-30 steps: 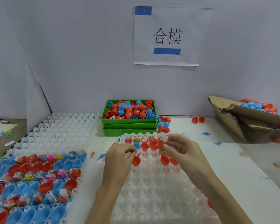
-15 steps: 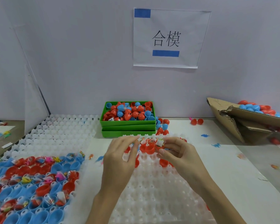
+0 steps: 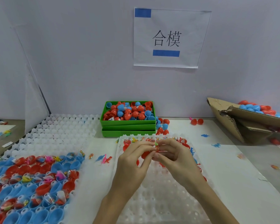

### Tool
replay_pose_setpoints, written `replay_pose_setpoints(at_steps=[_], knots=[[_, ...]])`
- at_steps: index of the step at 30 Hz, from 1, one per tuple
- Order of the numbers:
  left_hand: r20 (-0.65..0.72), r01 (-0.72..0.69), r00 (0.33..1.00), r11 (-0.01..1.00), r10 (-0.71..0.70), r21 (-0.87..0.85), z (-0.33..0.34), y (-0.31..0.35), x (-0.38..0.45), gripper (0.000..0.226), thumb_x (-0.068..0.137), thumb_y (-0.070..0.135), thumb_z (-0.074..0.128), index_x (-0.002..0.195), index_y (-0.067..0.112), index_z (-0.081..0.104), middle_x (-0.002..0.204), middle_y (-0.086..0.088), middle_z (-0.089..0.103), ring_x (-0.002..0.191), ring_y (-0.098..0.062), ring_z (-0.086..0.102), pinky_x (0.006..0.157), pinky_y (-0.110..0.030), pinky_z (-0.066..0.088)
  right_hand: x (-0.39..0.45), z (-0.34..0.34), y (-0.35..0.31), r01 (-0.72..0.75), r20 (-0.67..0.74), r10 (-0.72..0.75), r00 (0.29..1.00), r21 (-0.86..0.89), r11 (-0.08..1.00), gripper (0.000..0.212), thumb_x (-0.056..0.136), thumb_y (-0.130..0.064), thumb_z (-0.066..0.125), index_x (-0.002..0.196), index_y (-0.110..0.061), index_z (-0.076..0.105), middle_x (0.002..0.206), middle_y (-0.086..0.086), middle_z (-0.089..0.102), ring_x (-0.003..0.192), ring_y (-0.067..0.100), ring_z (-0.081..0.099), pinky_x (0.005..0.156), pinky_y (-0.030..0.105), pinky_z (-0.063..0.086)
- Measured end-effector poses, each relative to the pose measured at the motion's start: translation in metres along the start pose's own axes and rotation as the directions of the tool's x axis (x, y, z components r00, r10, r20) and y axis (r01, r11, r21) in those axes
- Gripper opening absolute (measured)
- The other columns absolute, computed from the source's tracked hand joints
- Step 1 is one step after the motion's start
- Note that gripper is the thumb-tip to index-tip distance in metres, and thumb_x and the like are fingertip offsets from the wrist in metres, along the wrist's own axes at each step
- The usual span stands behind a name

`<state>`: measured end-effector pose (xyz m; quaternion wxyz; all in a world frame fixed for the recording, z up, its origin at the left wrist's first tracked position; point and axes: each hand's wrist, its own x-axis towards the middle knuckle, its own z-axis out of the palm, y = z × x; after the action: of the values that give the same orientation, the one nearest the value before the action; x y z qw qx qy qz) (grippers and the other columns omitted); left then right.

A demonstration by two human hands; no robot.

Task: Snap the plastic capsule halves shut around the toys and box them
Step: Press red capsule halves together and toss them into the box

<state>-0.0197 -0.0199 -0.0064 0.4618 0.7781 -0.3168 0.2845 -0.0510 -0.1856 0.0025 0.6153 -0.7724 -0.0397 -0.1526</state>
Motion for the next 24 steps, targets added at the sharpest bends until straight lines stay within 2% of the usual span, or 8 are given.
replay_pose_setpoints(at_steps=[5, 8, 11, 14, 16, 19, 21, 24], knots=[[-0.042, 0.088, 0.995, 0.988, -0.094, -0.123, -0.004, 0.006, 0.0, 0.03, 0.092, 0.018, 0.075, 0.119, 0.029, 0.071, 0.113, 0.029, 0.07, 0.112, 0.003, 0.067, 0.094, -0.013, 0.053, -0.002, 0.003, -0.005, 0.082, 0.007, -0.082, 0.997, -0.003, 0.997, 0.035, 0.09, -0.013, 0.078, 0.116, -0.03, 0.063, 0.101, -0.01, 0.079, 0.091, 0.012, 0.078, 0.08, 0.025, 0.062], [-0.07, 0.088, 0.993, 0.986, -0.099, -0.144, -0.004, 0.005, 0.001, 0.019, 0.09, 0.02, 0.077, 0.109, 0.02, 0.078, 0.109, 0.019, 0.074, 0.109, -0.006, 0.07, 0.092, -0.022, 0.058, -0.002, 0.003, -0.007, 0.122, -0.006, -0.122, 0.993, 0.013, 0.992, 0.031, 0.089, -0.011, 0.077, 0.114, -0.026, 0.064, 0.102, -0.009, 0.079, 0.095, 0.013, 0.078, 0.083, 0.026, 0.062], [-0.057, 0.148, 0.986, 0.983, -0.155, -0.113, -0.005, 0.005, 0.002, 0.014, 0.09, 0.027, 0.077, 0.103, 0.021, 0.078, 0.114, 0.013, 0.067, 0.114, -0.011, 0.065, 0.094, -0.02, 0.056, -0.003, 0.003, -0.007, 0.156, -0.016, -0.156, 0.988, -0.001, 0.988, 0.03, 0.089, -0.015, 0.076, 0.112, -0.028, 0.064, 0.102, -0.01, 0.078, 0.097, 0.011, 0.077, 0.083, 0.024, 0.062], [0.067, 0.242, 0.97, 0.953, -0.234, -0.183, -0.004, 0.006, 0.001, 0.01, 0.095, 0.028, 0.073, 0.105, 0.029, 0.072, 0.117, 0.015, 0.059, 0.118, -0.013, 0.062, 0.093, -0.023, 0.058, -0.003, 0.004, -0.005, 0.19, -0.017, -0.191, 0.981, -0.052, 0.98, 0.032, 0.091, -0.01, 0.075, 0.111, -0.032, 0.064, 0.102, -0.016, 0.077, 0.098, 0.007, 0.076, 0.082, 0.018, 0.059], [0.122, 0.265, 0.962, 0.938, -0.244, -0.221, -0.004, 0.007, 0.0, 0.014, 0.098, 0.02, 0.072, 0.105, 0.031, 0.068, 0.112, 0.016, 0.06, 0.111, -0.013, 0.066, 0.089, -0.03, 0.061, -0.004, 0.005, -0.004, 0.211, -0.017, -0.213, 0.977, -0.096, 0.973, 0.034, 0.092, -0.007, 0.074, 0.112, -0.034, 0.064, 0.103, -0.02, 0.076, 0.099, 0.004, 0.075, 0.082, 0.014, 0.057], [0.058, 0.239, 0.971, 0.952, -0.232, -0.193, -0.006, 0.006, 0.002, 0.013, 0.096, 0.016, 0.074, 0.104, 0.026, 0.073, 0.105, 0.014, 0.066, 0.101, -0.014, 0.069, 0.084, -0.029, 0.061, -0.005, 0.005, -0.003, 0.235, -0.017, -0.241, 0.97, -0.166, 0.958, 0.038, 0.093, -0.006, 0.073, 0.112, -0.038, 0.062, 0.103, -0.023, 0.074, 0.099, 0.001, 0.073, 0.084, 0.011, 0.055], [0.022, 0.221, 0.975, 0.963, -0.22, -0.157, -0.008, 0.007, 0.002, 0.016, 0.093, 0.021, 0.078, 0.108, 0.025, 0.074, 0.103, 0.015, 0.069, 0.101, -0.013, 0.069, 0.084, -0.025, 0.06, -0.006, 0.006, -0.004, 0.244, -0.02, -0.255, 0.967, -0.224, 0.944, 0.043, 0.094, -0.007, 0.072, 0.111, -0.045, 0.061, 0.104, -0.027, 0.072, 0.1, -0.004, 0.071, 0.084, 0.008, 0.053], [-0.001, 0.273, 0.96, 0.939, -0.279, -0.209, -0.009, 0.01, 0.001, 0.028, 0.087, 0.028, 0.082, 0.112, 0.031, 0.07, 0.103, 0.018, 0.072, 0.102, -0.009, 0.071, 0.087, -0.019, 0.058, -0.006, 0.007, -0.008, 0.268, -0.004, -0.282, 0.959, -0.291, 0.918, 0.045, 0.093, -0.012, 0.071, 0.108, -0.052, 0.058, 0.105, -0.03, 0.07, 0.101, -0.009, 0.068, 0.085, 0.004, 0.05]])
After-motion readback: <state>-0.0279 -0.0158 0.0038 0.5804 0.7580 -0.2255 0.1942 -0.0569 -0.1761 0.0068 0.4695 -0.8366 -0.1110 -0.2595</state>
